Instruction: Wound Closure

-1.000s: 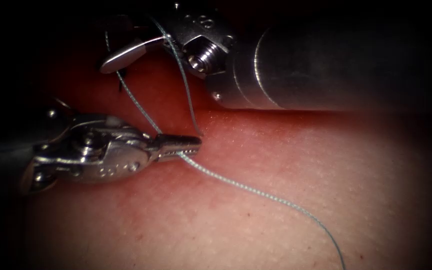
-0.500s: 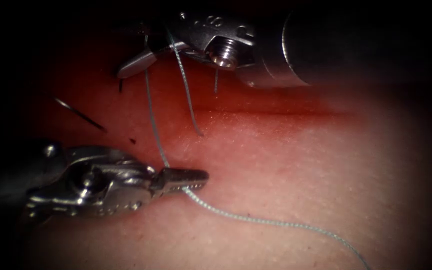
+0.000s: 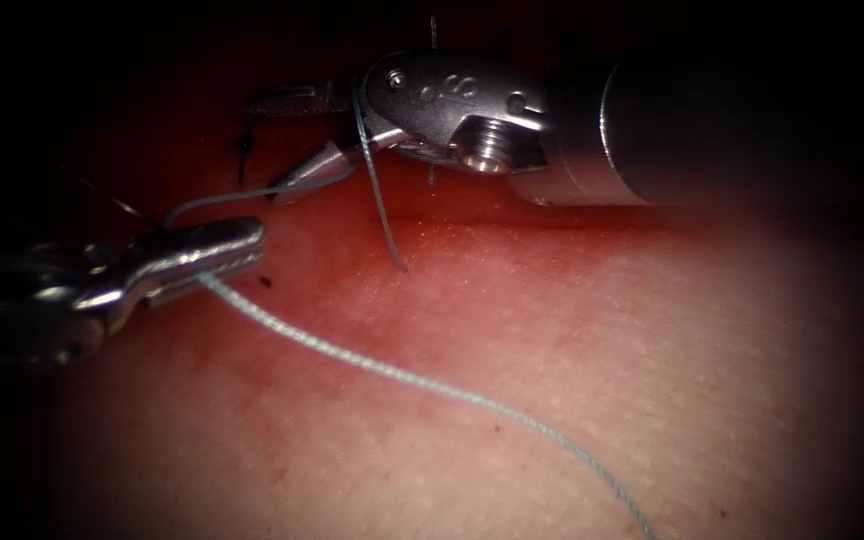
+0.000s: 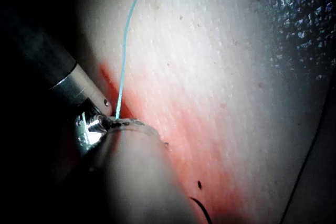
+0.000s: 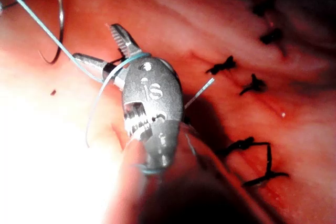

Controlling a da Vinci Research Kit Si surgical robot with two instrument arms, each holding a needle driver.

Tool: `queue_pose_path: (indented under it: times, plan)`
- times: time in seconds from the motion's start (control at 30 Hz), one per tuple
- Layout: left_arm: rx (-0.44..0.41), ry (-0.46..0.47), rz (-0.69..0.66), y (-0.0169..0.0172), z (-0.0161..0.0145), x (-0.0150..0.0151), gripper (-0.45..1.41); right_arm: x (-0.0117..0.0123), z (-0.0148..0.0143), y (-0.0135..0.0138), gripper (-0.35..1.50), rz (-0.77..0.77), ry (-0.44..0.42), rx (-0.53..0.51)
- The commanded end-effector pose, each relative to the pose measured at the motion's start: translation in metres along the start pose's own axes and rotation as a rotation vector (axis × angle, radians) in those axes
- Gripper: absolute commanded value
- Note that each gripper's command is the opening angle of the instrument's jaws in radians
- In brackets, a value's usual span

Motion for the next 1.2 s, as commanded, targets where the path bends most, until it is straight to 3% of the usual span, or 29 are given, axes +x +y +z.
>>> queue_pose_path:
  times: [0.03, 0.4, 0.47, 0.73, 1.2]
  plan:
    - [-0.001, -0.002, -0.001, 0.0, 0.0009, -0.0005, -0.45, 0.0, 0.0009, 0.0002, 1.16, 0.016, 0.002, 0.03]
    - [0.09, 0.021, -0.035, -0.0004, 0.002, -0.0052, -0.45, -0.0014, 0.0012, -0.0009, 1.06, 0.074, 0.032, 0.159]
    - [0.106, 0.015, -0.023, -0.0001, 0.0026, -0.0066, -0.45, -0.0015, 0.0011, -0.0011, 0.98, 0.092, 0.074, 0.197]
    - [0.179, 0.055, -0.013, 0.0021, 0.0047, -0.0107, -0.45, -0.0015, 0.0012, -0.0016, 0.96, 0.145, 0.152, 0.278]
    - [0.212, 0.062, -0.002, 0.0049, 0.0071, -0.0144, -0.45, -0.0011, 0.0012, -0.0027, 0.91, 0.226, 0.337, 0.396]
